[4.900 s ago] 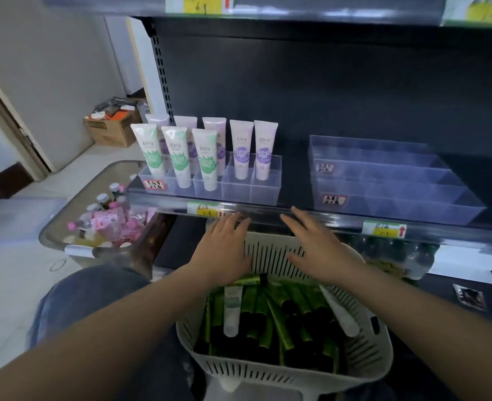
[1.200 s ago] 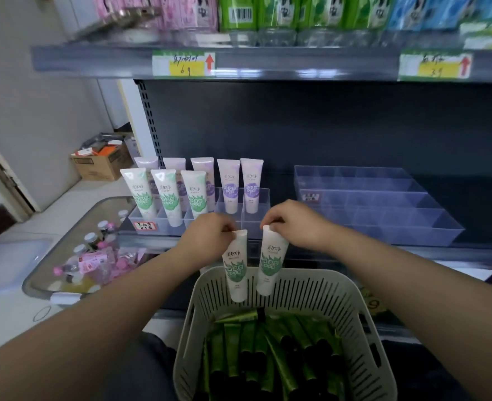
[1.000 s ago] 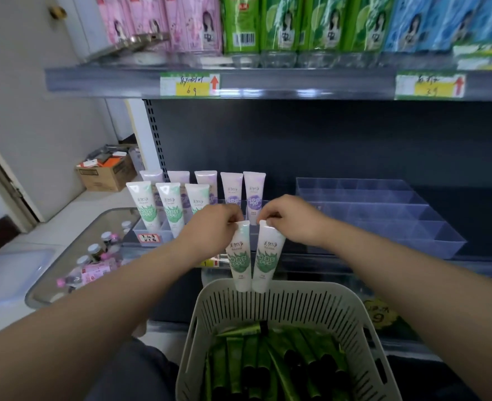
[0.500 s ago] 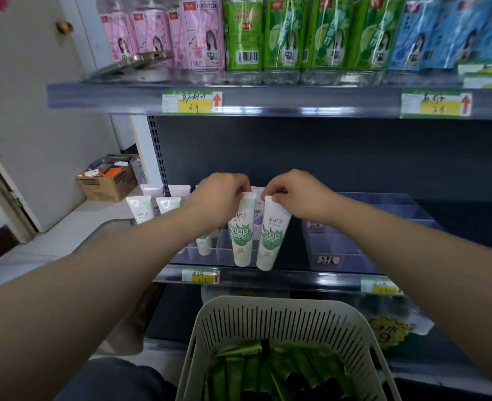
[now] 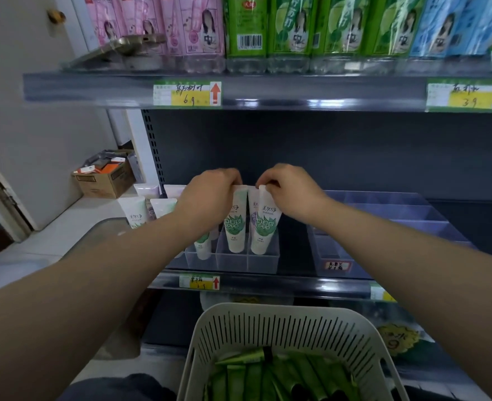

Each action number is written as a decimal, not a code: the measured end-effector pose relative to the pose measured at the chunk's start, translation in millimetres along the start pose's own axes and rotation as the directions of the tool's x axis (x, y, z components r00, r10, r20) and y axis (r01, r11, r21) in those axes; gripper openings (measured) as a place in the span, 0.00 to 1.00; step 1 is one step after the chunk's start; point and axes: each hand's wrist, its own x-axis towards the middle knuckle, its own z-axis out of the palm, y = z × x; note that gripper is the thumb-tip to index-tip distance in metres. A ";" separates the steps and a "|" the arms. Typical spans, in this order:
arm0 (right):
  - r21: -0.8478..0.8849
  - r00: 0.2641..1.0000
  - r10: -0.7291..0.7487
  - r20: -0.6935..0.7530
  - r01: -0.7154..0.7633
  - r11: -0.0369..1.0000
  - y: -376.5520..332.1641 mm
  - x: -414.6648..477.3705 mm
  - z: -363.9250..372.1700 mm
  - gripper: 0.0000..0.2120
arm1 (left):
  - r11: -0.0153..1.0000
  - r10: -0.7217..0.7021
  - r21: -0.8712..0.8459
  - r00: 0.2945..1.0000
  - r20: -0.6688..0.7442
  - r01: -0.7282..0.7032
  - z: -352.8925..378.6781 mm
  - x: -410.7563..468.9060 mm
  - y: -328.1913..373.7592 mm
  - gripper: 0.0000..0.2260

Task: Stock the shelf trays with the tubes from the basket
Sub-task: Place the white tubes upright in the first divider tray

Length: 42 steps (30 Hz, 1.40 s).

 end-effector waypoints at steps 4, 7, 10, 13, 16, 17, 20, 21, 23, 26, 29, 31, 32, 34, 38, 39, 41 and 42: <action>-0.028 1.000 0.004 0.019 -0.003 1.000 5.5 6.3 13.3 0.13 | 1.000 -0.008 0.018 1.000 0.014 0.008 12.5 3.2 -11.8 0.10; -0.041 0.999 0.001 0.037 0.000 0.999 9.8 10.6 22.3 0.14 | 1.000 -0.006 0.013 0.999 0.046 0.006 21.1 5.9 -19.3 0.10; -0.046 0.998 0.006 0.056 -0.004 0.999 14.9 16.1 31.3 0.14 | 1.000 -0.008 0.023 0.998 0.065 0.006 28.7 8.9 -23.4 0.10; -0.050 0.997 0.007 0.074 -0.003 0.999 18.4 20.9 38.9 0.14 | 0.999 -0.013 0.039 0.997 0.082 0.010 35.0 12.7 -26.5 0.10; -0.054 0.996 0.006 0.091 -0.001 0.999 20.2 24.9 45.2 0.15 | 0.999 -0.019 0.038 0.994 0.106 0.015 41.7 14.5 -30.5 0.10; -0.058 0.995 0.006 0.098 0.000 0.998 20.8 26.1 47.4 0.15 | 0.999 -0.026 0.048 0.993 0.117 0.021 44.2 14.3 -31.8 0.10; -0.060 0.994 0.006 0.109 0.000 0.998 23.9 28.7 54.0 0.16 | 0.996 -0.037 0.083 0.993 0.114 0.028 50.0 13.4 -35.1 0.11; -0.057 0.995 0.004 0.101 0.002 0.998 24.8 29.2 55.9 0.16 | 0.997 -0.038 0.076 0.994 0.106 0.030 50.1 13.4 -35.2 0.11; -0.052 0.997 -0.003 0.082 0.007 0.999 25.7 29.7 58.9 0.16 | 0.998 -0.039 0.058 0.994 0.101 0.033 49.6 12.5 -33.9 0.11; -0.043 0.997 -0.014 0.070 0.017 0.999 24.8 27.7 60.8 0.17 | 0.999 -0.033 0.038 0.994 0.102 0.029 51.2 9.3 -31.7 0.11; -0.036 0.996 -0.012 0.083 0.015 0.999 22.6 21.7 59.9 0.19 | 0.999 -0.037 0.026 0.994 0.099 0.034 51.3 5.7 -31.0 0.12; -0.036 0.995 -0.008 0.097 0.012 0.999 21.0 17.9 59.7 0.21 | 0.999 -0.041 0.025 0.993 0.110 0.039 50.1 4.6 -30.5 0.14; -0.041 0.994 -0.005 0.105 0.009 0.999 20.4 17.0 60.0 0.21 | 0.999 -0.046 0.028 0.992 0.118 0.043 49.4 4.5 -30.1 0.15; -0.052 0.993 0.005 0.119 0.001 0.999 19.0 14.5 60.1 0.22 | 0.998 -0.057 0.040 0.989 0.137 0.052 47.4 3.2 -28.0 0.15; -0.065 0.989 0.026 0.146 -0.016 0.998 15.5 10.2 57.8 0.23 | 0.996 -0.062 0.082 0.979 0.194 0.046 42.3 -0.3 -23.9 0.18; -0.078 0.988 0.025 0.151 -0.013 0.997 14.4 8.9 56.5 0.23 | 0.996 -0.057 0.084 0.977 0.206 0.040 40.9 -1.0 -23.3 0.19; -0.129 0.987 0.021 0.156 -0.001 0.992 12.4 5.6 52.9 0.24 | 0.996 -0.042 0.085 0.975 0.220 0.024 37.8 -2.1 -22.0 0.21; -0.164 0.987 0.019 0.158 0.007 0.986 11.8 3.6 50.4 0.26 | 0.996 -0.033 0.090 0.974 0.224 0.013 35.5 -2.6 -20.8 0.22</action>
